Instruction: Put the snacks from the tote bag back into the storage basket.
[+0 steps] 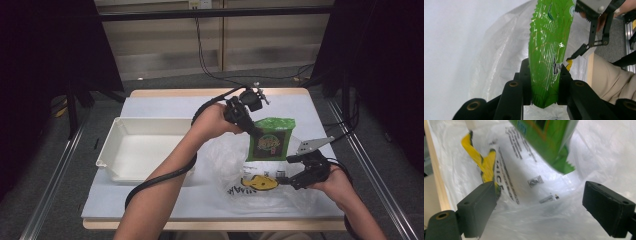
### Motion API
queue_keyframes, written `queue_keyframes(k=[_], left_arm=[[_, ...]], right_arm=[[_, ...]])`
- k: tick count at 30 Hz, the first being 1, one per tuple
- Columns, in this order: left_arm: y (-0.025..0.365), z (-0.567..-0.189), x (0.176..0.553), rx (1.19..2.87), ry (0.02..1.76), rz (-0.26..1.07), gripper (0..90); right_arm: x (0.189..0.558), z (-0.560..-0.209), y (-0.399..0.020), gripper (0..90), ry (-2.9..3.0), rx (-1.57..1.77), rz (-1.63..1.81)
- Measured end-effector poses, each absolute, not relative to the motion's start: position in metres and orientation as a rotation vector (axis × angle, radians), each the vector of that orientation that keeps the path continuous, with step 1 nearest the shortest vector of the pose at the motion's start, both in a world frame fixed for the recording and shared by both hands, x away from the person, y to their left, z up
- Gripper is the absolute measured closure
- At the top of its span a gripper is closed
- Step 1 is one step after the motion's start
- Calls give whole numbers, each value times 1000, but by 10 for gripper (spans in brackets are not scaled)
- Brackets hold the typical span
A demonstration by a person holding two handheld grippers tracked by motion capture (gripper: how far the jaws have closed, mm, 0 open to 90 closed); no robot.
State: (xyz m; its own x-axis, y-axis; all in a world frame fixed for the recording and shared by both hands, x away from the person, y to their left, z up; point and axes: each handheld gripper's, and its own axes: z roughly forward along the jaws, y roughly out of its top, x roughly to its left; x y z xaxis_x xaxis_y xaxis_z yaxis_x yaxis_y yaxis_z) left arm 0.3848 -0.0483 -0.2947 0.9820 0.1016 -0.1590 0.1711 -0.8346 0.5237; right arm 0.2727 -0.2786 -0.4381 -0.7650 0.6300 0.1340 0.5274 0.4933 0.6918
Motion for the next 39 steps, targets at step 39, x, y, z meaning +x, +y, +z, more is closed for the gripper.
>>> queue_keyframes(k=[39], left_arm=[[24, -247, 415, 2579, 264, -142, 728]], right_arm=[[270, -434, -272, 79, 2602, 1031, 1159]])
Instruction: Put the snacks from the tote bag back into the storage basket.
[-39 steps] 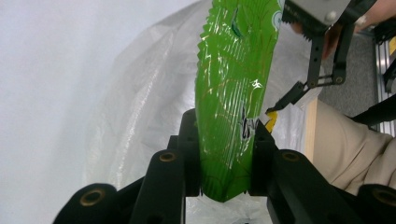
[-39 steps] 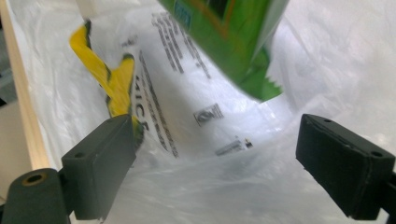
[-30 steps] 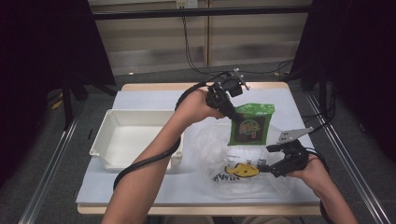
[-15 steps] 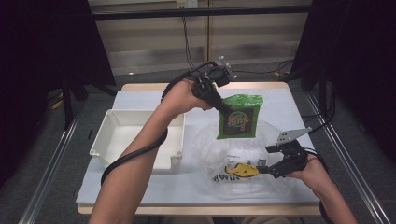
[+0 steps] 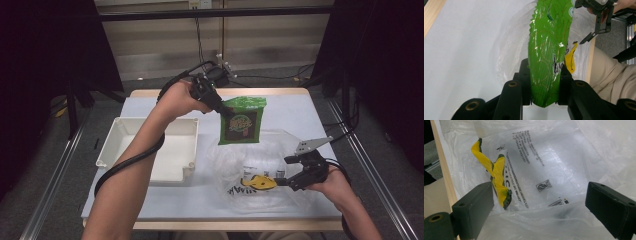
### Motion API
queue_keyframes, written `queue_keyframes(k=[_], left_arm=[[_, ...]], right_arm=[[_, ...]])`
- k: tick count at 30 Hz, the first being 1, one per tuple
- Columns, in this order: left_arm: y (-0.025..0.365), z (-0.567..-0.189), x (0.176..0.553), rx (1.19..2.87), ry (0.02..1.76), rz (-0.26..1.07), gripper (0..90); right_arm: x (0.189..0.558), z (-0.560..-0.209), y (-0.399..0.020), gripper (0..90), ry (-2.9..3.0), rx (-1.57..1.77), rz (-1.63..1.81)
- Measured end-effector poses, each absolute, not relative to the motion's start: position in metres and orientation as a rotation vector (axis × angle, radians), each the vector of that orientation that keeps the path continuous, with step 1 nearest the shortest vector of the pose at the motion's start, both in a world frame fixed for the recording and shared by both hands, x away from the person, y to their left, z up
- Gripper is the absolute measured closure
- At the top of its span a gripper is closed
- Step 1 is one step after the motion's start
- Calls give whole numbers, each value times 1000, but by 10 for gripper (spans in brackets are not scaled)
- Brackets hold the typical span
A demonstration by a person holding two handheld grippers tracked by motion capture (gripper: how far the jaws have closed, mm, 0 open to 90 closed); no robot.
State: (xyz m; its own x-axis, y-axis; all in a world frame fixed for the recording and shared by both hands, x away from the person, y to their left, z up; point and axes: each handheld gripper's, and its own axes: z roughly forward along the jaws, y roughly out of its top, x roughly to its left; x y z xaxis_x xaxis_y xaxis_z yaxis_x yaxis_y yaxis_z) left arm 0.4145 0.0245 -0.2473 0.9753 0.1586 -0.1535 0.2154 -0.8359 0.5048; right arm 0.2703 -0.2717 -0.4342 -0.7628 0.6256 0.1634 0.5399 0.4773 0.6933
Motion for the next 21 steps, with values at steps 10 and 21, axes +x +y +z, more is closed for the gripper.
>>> queue_keyframes(k=[10, 21], left_arm=[[47, -244, 419, 2600, 282, -123, 724], [78, -239, 427, 2595, 325, -102, 722]], right_arm=[[270, -436, -270, 74, 2615, 1031, 1152], [270, -438, -272, 73, 2619, 1031, 1150]])
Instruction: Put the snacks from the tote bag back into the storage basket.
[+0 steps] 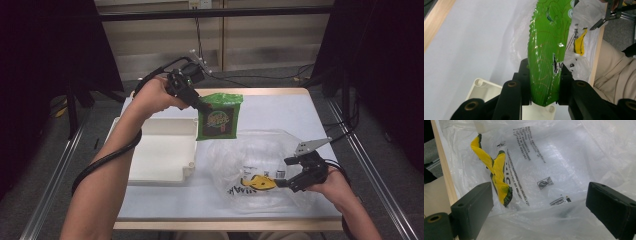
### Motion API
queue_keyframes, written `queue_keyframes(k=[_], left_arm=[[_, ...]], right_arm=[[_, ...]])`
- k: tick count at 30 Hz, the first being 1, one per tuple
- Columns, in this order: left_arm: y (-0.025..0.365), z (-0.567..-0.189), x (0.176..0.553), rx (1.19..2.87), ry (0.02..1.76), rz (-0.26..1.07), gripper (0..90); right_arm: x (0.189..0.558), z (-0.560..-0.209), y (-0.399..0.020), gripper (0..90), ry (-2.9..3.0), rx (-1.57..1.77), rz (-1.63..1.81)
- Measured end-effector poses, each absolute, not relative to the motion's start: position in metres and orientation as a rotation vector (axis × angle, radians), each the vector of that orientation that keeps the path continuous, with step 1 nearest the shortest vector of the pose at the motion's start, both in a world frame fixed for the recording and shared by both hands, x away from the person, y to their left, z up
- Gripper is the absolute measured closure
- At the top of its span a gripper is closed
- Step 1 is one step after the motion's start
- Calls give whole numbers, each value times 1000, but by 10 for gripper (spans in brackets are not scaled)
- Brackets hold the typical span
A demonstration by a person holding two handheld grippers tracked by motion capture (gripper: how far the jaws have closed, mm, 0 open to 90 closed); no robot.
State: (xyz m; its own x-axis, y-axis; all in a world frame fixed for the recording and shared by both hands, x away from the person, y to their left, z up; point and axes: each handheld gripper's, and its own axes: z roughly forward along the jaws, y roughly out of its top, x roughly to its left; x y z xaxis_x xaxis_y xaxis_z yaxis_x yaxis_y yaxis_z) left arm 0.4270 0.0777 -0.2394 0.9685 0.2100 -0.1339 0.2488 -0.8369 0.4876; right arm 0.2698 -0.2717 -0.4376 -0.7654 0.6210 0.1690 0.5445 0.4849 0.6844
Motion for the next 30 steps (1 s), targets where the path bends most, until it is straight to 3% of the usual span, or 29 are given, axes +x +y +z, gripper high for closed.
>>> queue_keyframes(k=[18, 30], left_arm=[[121, -237, 448, 2550, 445, -79, 718], [143, -234, 450, 2571, 405, -85, 712]], right_arm=[[271, -435, -273, 72, 2611, 1053, 1153], [273, -428, -267, 71, 2606, 1046, 1155]])
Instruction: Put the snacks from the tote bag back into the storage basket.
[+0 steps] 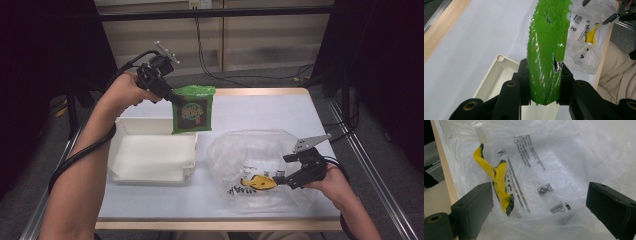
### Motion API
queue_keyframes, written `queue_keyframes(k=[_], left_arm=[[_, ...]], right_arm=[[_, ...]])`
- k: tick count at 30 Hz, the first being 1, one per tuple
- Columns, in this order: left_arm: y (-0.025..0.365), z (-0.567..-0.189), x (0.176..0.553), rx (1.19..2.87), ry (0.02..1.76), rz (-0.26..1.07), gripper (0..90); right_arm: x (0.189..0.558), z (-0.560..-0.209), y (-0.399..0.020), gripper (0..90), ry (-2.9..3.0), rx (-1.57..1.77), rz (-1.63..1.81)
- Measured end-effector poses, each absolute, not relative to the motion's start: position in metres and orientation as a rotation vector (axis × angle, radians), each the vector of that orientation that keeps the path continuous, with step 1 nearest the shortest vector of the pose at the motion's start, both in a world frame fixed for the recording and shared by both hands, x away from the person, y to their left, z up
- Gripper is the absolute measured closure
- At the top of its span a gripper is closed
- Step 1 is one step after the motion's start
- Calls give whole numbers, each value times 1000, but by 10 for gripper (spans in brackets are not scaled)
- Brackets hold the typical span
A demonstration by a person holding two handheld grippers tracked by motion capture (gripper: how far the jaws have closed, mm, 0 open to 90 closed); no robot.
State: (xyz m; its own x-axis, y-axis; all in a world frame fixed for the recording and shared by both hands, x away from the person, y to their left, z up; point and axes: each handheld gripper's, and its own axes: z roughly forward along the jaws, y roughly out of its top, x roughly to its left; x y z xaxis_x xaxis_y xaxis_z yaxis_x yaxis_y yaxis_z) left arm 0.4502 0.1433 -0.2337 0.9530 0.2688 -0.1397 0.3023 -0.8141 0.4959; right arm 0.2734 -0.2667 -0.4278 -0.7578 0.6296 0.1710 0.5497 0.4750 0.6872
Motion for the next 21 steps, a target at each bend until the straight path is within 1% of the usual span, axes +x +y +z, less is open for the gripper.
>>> queue_keyframes(k=[2, 3, 4, 5, 6, 8, 9, 10, 11, 16, 17, 18, 19, 20, 21], left_arm=[[147, -234, 450, 2570, 423, -90, 711], [148, -235, 449, 2546, 462, -99, 711], [150, -235, 451, 2575, 441, -88, 710], [152, -237, 450, 2546, 471, -91, 708], [155, -236, 453, 2576, 430, -89, 708], [158, -238, 453, 2567, 454, -94, 708], [159, -240, 452, 2539, 494, -94, 708], [161, -240, 455, 2568, 451, -82, 708], [162, -241, 453, 2541, 495, -97, 708], [167, -246, 455, 2524, 496, -98, 709], [169, -245, 458, 2563, 450, -94, 710], [169, -247, 455, 2527, 506, -103, 710], [172, -247, 459, 2566, 450, -91, 710], [172, -250, 457, 2532, 507, -101, 710], [175, -251, 460, 2557, 475, -102, 710]], right_arm=[[274, -425, -265, 72, 2600, 1045, 1162], [274, -424, -265, 72, 2599, 1059, 1152], [274, -424, -265, 73, 2599, 1057, 1159], [275, -424, -265, 73, 2599, 1050, 1160], [275, -424, -265, 73, 2596, 1055, 1162], [275, -424, -265, 73, 2599, 1058, 1156], [275, -424, -265, 73, 2600, 1056, 1155], [275, -424, -265, 73, 2603, 1069, 1150], [275, -425, -265, 73, 2605, 1068, 1150], [276, -426, -266, 74, 2606, 1057, 1154], [275, -426, -266, 74, 2607, 1066, 1148], [275, -426, -266, 73, 2606, 1071, 1147], [275, -426, -267, 74, 2605, 1068, 1151], [275, -426, -267, 73, 2604, 1070, 1153], [275, -426, -268, 74, 2601, 1057, 1162]])
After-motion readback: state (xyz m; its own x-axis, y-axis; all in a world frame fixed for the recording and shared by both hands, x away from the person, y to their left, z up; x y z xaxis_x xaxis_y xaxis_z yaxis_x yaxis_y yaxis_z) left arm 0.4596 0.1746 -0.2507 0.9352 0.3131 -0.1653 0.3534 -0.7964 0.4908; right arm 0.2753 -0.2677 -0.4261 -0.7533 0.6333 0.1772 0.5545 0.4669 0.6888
